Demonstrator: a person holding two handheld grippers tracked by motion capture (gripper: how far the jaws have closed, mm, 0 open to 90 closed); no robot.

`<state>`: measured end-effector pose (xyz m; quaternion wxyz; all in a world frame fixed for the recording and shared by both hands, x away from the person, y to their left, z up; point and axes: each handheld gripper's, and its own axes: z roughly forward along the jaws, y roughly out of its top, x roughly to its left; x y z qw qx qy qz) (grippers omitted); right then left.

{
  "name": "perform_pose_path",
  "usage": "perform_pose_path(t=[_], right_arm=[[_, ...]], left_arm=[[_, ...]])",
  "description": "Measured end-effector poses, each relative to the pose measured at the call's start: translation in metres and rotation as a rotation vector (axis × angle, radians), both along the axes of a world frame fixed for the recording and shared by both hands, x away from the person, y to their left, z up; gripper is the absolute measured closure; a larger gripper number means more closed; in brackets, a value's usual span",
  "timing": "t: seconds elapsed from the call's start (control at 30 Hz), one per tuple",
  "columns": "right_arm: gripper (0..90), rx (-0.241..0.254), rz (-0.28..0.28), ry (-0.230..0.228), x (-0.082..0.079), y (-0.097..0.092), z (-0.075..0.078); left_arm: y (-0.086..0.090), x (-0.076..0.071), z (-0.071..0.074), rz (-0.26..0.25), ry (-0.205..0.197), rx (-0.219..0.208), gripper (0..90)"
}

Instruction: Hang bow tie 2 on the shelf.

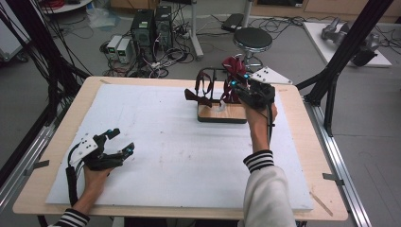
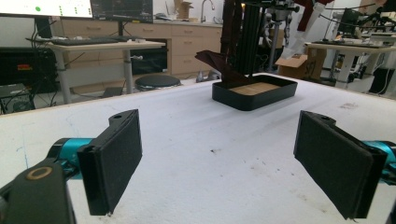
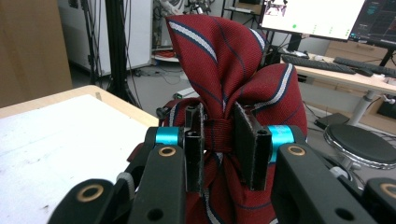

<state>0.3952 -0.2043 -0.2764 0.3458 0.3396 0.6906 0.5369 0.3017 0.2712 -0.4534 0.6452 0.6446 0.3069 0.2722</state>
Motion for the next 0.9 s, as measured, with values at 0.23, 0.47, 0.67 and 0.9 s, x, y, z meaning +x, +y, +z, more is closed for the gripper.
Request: perform_pose_path(t=[0.23,0.47,0.67,0.9], right_arm=[[74.4,-0.006,-0.015,-0.017,0.011,0.001,0.009],[74.4,-0.031,-0.036,-0.02,0.022,0.001,0.011],[74.4,-0.045,-0.043,-0.02,0.029,0.003,0.01],[74.4,-0.071,-0.043,-0.007,0.033,0.004,0.006]], left_arm=[[0.0,0.0,0.0,-0.001,0.0,0.001,15.6],[0.0,0.0,0.0,0.0,0.002,0.0,15.6],[0.0,0.0,0.0,0.0,0.001,0.001,15.6],[0.0,0.0,0.0,0.0,0.002,-0.002,15.6]])
